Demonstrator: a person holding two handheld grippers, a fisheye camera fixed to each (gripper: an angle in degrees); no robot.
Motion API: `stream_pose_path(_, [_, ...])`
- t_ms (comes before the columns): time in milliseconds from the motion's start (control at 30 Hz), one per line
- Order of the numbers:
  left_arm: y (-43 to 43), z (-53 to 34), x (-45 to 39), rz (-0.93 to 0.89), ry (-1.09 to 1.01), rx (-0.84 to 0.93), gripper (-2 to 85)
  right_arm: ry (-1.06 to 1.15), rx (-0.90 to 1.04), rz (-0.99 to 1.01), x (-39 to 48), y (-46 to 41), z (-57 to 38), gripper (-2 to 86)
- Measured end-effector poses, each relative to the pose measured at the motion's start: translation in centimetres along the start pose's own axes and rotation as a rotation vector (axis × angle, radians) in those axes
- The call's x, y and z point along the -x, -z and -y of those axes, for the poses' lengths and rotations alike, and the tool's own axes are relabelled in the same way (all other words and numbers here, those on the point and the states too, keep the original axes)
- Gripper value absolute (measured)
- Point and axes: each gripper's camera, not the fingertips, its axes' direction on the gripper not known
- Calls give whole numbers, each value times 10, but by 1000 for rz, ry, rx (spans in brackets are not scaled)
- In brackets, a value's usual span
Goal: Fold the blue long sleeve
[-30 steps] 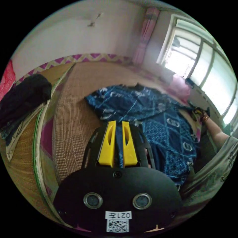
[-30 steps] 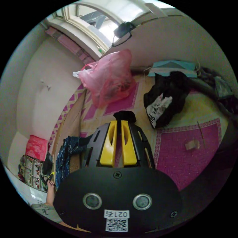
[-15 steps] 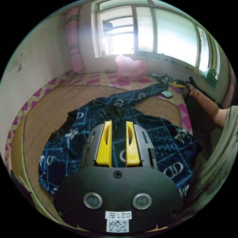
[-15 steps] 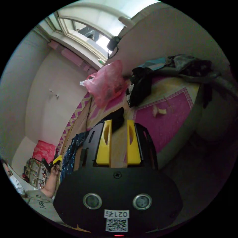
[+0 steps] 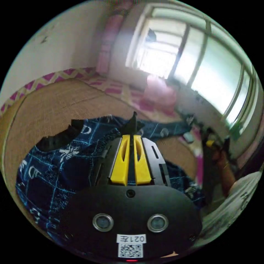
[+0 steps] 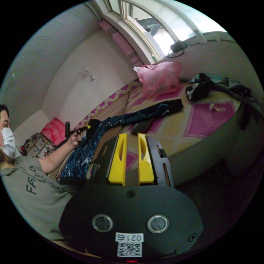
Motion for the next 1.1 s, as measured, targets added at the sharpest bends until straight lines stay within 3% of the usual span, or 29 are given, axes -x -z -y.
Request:
stream_pose_path(100, [147,-3,44,25,64,-201,-8,20,-1,24,26,0,-14,59])
stream_pose_path(267, [404,-48,113,301,117,-406,-9,15,-2,112,65,-11,-28,55])
stream_pose_path(433, [631,-166,205,582,345,-532,-9,24,28,169,114,-35,-34,52])
stream_pose_path(600, [734,-299,312,619,700,-538,-9,41,77,206,155,-63,-33,53])
stream_pose_path(733, [772,-388,382,493,946,-550,-9,63,119,233,188,-83,-30,53])
stream_pose_path(900, [812,-441,406,335,1061,-664,-9,47,138,283,206,-98,-29,52])
stream_pose_path(1100, [860,-483,404,290,1118,-693,-9,28,145,304,210,-109,-34,48])
